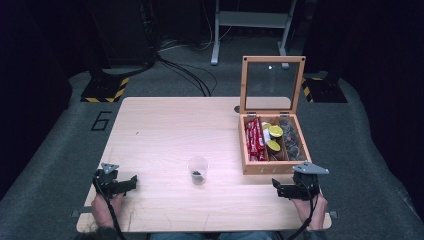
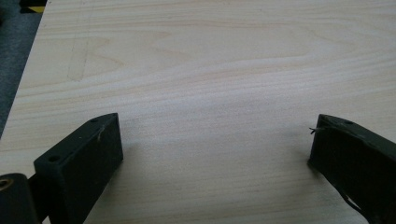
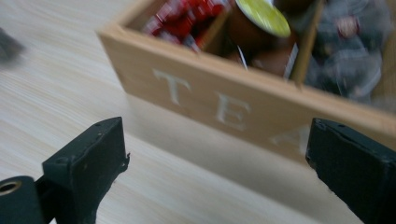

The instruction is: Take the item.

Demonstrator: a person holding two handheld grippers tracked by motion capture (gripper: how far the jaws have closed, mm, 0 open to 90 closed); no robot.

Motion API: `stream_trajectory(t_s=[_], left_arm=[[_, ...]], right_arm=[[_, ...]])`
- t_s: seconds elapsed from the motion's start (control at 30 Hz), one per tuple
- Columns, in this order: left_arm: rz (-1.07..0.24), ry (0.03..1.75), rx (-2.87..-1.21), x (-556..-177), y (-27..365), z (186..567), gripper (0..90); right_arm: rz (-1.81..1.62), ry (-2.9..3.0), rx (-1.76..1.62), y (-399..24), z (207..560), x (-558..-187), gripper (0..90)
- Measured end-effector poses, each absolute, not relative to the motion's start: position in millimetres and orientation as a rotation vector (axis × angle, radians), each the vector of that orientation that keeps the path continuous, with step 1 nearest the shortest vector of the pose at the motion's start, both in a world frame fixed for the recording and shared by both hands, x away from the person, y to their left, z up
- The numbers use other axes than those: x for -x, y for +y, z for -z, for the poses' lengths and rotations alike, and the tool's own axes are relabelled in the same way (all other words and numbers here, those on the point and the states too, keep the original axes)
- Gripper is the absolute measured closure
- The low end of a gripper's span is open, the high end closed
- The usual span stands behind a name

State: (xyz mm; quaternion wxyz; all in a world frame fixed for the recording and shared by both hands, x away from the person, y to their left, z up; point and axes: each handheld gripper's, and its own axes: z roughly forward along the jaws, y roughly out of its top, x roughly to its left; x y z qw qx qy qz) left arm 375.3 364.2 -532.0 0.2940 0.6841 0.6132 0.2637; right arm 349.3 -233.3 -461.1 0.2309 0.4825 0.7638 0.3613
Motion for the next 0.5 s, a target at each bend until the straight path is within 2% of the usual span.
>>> stream_trajectory(t_s=[0.2, 0.5], left_arm=[[-0.702, 1.633, -1.820, -375, 364, 532, 2.2], [-0.702, 1.633, -1.820, -375, 364, 532, 2.2]], right_arm=[[-0.943, 2.081, -1.441, -253, 500, -352, 2.7], [-0.870, 2.053, -1.507, -260, 527, -358, 0.0]])
